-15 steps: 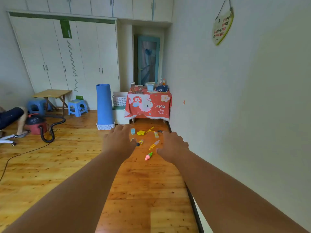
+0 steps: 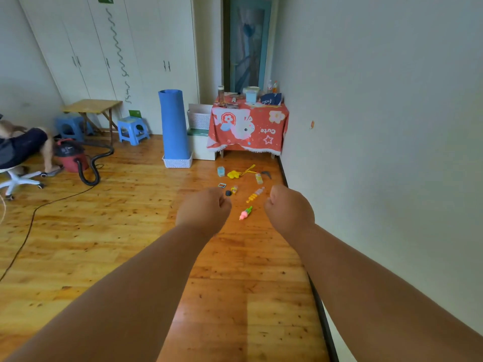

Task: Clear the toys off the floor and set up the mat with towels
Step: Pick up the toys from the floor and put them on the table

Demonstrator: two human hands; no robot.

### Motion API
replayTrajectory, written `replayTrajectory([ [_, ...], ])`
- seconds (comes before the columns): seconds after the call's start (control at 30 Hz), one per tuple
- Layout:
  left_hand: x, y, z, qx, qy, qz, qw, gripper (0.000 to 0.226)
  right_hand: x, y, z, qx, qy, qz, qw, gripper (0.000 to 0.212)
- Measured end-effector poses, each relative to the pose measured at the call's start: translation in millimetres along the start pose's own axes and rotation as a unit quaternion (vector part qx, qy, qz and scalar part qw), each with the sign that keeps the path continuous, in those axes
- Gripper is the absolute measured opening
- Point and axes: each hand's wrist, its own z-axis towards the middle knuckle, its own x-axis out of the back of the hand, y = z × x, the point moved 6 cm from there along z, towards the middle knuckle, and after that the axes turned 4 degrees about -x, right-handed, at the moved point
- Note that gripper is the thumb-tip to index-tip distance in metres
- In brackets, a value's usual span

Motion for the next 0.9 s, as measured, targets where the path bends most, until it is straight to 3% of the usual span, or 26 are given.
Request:
replayTrajectory([
  [0.37, -132.1, -88.7, 172.2, 0.01, -0.156, -0.011, 0.988, 0.036, -139.9, 13.6, 166.1, -0.091, -0.097, 0.01, 0.991, 0.025],
  [0.67, -260.8, -107.1, 315.6, 0.023, -0.218, -0.027, 0.975, 0.031, -244.0, 73.1, 308.0, -0.134, -0.114, 0.044, 0.983, 0.023],
  [0.9, -378.4, -121.8, 444.6, 0.056, -0.222, -0.039, 0.973, 0.015, -364.2, 151.9, 433.5, -0.142, -0.228, 0.026, 0.963, 0.022],
])
